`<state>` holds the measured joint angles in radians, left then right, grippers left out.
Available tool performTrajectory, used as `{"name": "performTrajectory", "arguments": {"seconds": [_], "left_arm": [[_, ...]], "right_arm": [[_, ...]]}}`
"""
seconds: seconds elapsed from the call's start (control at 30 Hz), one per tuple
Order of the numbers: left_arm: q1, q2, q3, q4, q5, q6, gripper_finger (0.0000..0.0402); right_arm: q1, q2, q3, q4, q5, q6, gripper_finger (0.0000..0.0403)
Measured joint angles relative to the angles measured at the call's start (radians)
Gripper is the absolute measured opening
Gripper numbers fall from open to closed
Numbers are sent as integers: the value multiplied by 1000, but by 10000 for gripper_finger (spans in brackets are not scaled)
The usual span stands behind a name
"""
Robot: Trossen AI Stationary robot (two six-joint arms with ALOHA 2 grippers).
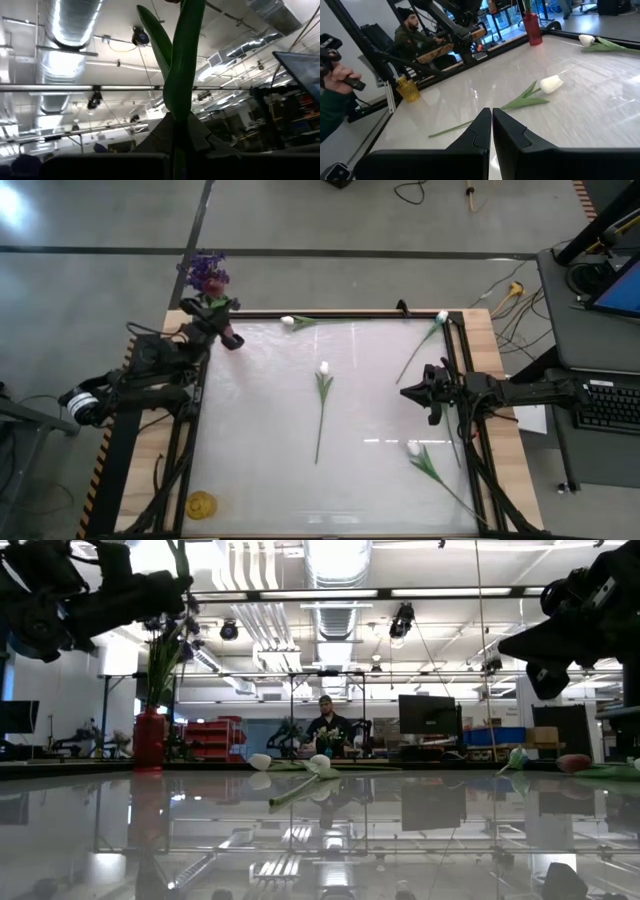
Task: Sort flowers into vase by color
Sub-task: Put the bottom red flower into the red vase
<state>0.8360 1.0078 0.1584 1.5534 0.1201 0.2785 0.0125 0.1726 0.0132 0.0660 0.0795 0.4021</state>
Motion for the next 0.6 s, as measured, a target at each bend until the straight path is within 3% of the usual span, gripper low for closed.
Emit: {"name": "performTrajectory", "arguments": {"seconds": [0.3,0.6], "left_arm": [[0,-125,-18,-309,-111,75,0],[0,-205,-22,-339,-139,175,0]], "right_arm": [[0,0,0,3,0,-1,9],[0,0,0,26,0,-1,9]]}}
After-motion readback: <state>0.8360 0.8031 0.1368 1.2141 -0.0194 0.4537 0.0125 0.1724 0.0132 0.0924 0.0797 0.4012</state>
